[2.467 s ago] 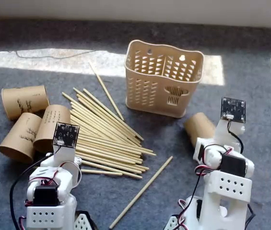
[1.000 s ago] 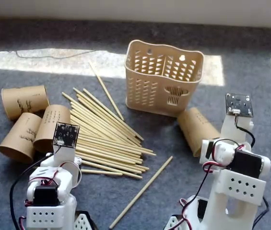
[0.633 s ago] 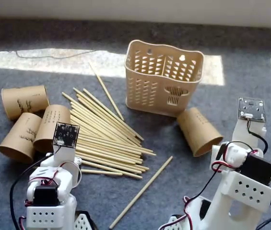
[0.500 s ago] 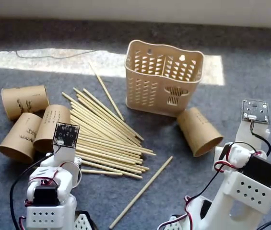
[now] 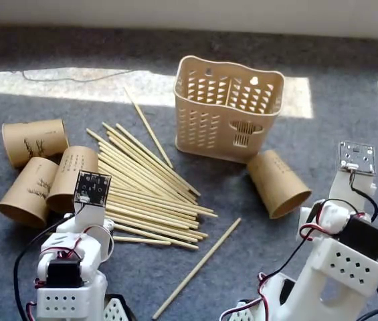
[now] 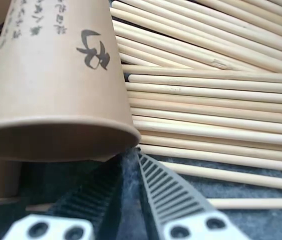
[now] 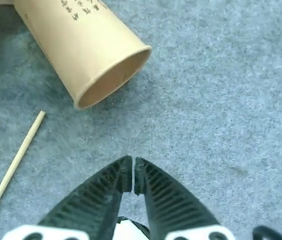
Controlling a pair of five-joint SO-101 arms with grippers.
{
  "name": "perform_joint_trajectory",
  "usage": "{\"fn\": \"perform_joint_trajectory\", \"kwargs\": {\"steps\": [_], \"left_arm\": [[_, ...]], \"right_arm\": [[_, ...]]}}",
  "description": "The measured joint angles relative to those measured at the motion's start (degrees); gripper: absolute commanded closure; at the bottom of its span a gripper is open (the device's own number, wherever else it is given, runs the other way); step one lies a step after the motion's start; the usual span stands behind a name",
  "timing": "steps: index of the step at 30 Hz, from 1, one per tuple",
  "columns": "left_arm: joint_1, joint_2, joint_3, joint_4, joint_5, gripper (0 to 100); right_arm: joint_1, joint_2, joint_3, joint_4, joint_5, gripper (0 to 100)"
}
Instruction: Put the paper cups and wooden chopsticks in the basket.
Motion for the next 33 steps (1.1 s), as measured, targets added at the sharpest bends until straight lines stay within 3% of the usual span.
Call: {"fn": "perform_joint_trajectory", "kwargs": {"steps": [7, 17, 33], "left_arm": [[0.0, 0.0, 0.0, 0.0, 0.0, 100], [0.0, 0.0, 0.0, 0.0, 0.0, 100], [0.0, 0.0, 0.0, 0.0, 0.0, 100]], "right_arm": [[-6.2, 0.0, 9.0, -8.4, -5.4, 85.7], [-19.2, 0.0, 10.5, -15.8, -14.1, 85.5], [-20.7, 0.0, 22.1, -30.9, -15.6, 86.5]]}}
